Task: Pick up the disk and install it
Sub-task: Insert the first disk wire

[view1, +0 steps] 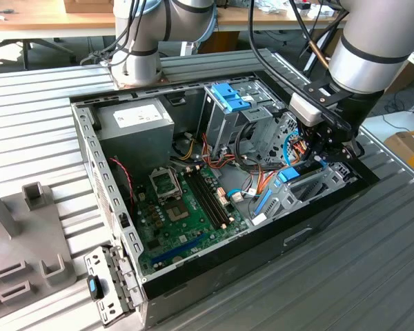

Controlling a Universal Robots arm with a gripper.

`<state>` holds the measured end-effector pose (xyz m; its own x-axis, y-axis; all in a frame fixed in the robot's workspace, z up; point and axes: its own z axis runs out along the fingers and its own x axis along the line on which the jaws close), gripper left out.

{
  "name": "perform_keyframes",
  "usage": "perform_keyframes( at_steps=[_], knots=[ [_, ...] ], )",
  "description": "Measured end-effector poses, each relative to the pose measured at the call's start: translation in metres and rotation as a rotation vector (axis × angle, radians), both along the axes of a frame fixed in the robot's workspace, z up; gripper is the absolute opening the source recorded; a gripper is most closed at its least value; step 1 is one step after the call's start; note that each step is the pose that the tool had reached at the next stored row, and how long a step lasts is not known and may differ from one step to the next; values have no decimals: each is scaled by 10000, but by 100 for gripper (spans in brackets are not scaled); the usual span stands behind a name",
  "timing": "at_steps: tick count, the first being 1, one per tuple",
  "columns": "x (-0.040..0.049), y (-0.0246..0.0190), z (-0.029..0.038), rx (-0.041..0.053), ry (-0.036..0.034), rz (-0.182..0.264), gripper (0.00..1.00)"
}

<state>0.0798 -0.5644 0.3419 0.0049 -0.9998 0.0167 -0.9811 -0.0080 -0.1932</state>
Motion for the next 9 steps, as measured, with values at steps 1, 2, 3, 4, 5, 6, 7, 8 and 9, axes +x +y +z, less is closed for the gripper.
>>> perform_keyframes(
  at_steps=[1, 2, 3, 4, 5, 6, 7, 8, 9],
  knots=[
    [0, 0, 0, 0, 0, 0, 16],
    [0, 0, -2, 1, 0, 18, 16],
    [0, 0, -6, 2, 0, 38, 16],
    [0, 0, -11, -1, 0, 66, 16],
    [0, 0, -14, -1, 0, 78, 16],
    [0, 0, -16, 0, 0, 83, 16],
    [0, 0, -19, -1, 0, 90, 16],
    [0, 0, -24, 1, 0, 95, 16],
    [0, 0, -28, 0, 0, 100, 16]
  ],
)
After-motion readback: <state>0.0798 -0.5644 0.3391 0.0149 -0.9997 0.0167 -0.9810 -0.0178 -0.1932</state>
